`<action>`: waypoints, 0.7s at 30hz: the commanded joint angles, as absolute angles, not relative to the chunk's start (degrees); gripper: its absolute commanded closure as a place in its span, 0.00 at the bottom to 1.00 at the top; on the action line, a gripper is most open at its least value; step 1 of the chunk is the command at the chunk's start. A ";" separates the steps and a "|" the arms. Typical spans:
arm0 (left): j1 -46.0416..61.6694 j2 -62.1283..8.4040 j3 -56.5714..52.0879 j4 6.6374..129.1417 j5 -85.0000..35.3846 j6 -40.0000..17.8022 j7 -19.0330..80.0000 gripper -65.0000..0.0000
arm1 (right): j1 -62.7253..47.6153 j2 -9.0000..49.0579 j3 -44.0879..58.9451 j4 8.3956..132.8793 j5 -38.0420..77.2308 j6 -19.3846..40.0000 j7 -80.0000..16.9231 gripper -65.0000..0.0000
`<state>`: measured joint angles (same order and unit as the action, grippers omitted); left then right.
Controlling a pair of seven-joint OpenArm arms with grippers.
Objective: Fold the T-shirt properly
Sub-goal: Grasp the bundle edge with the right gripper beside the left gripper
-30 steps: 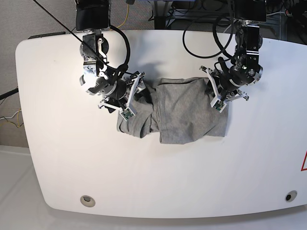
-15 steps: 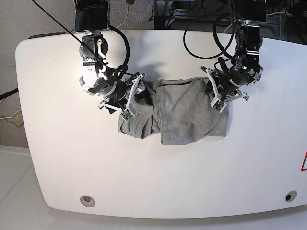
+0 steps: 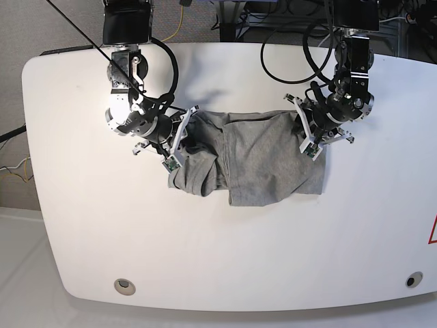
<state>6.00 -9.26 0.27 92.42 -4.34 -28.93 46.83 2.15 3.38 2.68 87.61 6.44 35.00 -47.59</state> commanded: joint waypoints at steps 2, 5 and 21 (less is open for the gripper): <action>6.73 -9.45 0.57 92.00 -2.86 -29.58 50.42 0.78 | 2.59 3.74 3.47 87.96 5.76 35.03 -48.84 1.00; 6.73 -9.45 0.57 92.00 -2.86 -29.58 50.42 0.78 | 2.59 4.79 3.21 88.04 5.85 35.03 -48.92 1.00; 6.73 -9.45 0.57 92.00 -2.86 -29.58 50.42 0.78 | 2.24 5.41 3.30 92.18 5.93 35.12 -49.45 1.00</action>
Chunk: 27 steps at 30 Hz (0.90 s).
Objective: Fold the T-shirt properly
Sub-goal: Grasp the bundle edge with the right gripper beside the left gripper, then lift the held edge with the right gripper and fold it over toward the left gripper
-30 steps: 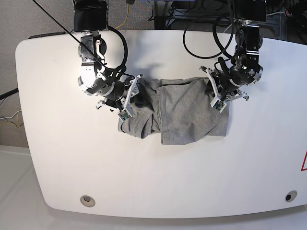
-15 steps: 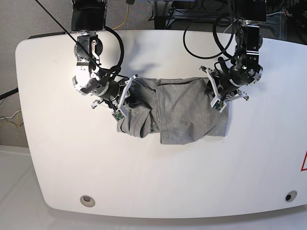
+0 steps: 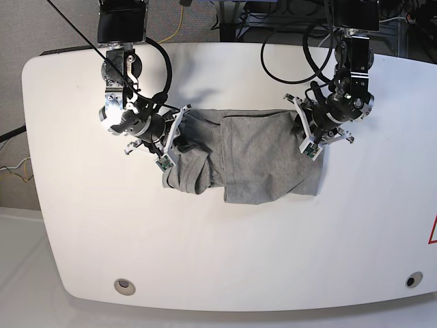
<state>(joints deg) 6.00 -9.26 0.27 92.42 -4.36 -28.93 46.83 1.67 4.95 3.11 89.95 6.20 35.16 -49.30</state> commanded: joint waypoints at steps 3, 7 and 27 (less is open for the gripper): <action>6.73 -9.45 0.57 92.00 -2.86 -29.58 50.42 0.78 | 2.42 5.41 3.38 93.93 5.93 35.12 -51.12 1.00; 6.73 -9.45 0.57 92.00 -2.86 -29.58 50.42 0.78 | 2.59 5.41 3.38 96.31 5.93 35.12 -53.49 1.00; 6.73 -9.36 0.57 92.00 -2.86 -29.58 50.42 0.78 | 3.47 3.38 2.95 107.47 6.46 35.12 -59.03 1.00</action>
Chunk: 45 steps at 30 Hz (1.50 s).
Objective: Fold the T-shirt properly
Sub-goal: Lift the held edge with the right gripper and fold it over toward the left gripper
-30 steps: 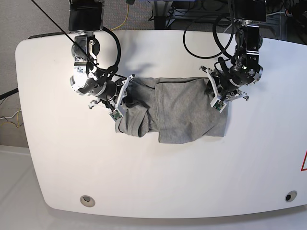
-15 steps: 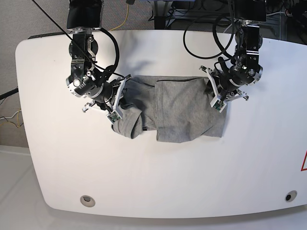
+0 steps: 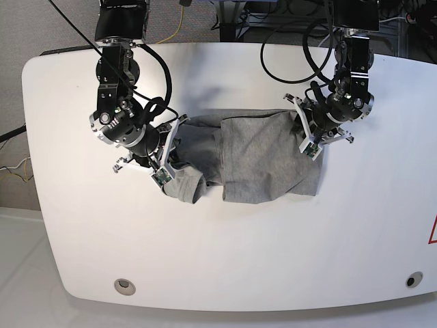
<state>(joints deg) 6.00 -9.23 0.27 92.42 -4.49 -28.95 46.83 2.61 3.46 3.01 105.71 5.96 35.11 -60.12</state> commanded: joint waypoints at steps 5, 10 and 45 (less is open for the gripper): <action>6.73 -9.36 0.66 92.00 -2.86 -29.58 50.42 0.78 | 3.38 1.98 -0.04 108.53 6.55 35.12 -59.03 1.00; 6.73 -9.19 0.66 92.00 -2.86 -29.58 50.42 0.78 | 3.38 1.10 -3.12 109.41 6.55 35.12 -59.12 1.00; 6.73 -8.48 4.88 91.82 -2.77 -29.58 50.42 0.78 | 8.31 -9.00 -15.43 109.05 5.93 35.21 -58.95 1.00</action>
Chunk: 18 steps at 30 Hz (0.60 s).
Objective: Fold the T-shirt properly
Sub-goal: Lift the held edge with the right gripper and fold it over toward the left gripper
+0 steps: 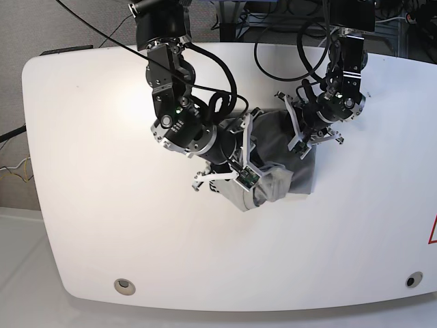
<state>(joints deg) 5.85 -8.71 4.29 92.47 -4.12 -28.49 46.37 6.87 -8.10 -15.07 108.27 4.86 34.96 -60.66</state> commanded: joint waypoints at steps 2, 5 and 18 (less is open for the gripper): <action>6.73 -8.48 4.88 91.82 -2.77 -29.58 50.42 0.78 | 8.48 -9.00 -16.04 108.35 5.93 35.21 -58.95 1.00; 6.81 -8.57 4.88 91.82 -2.77 -29.58 50.42 0.78 | 8.48 -9.00 -16.92 107.65 5.93 35.21 -58.95 1.00; 7.69 -8.57 4.88 91.82 -2.77 -29.58 50.42 0.78 | 8.13 -9.00 -18.42 105.27 5.93 35.12 -57.10 1.00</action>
<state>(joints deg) 6.50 -8.62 4.29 92.49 -4.38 -28.49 45.25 6.98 -8.43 -18.39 105.30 4.91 34.98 -59.72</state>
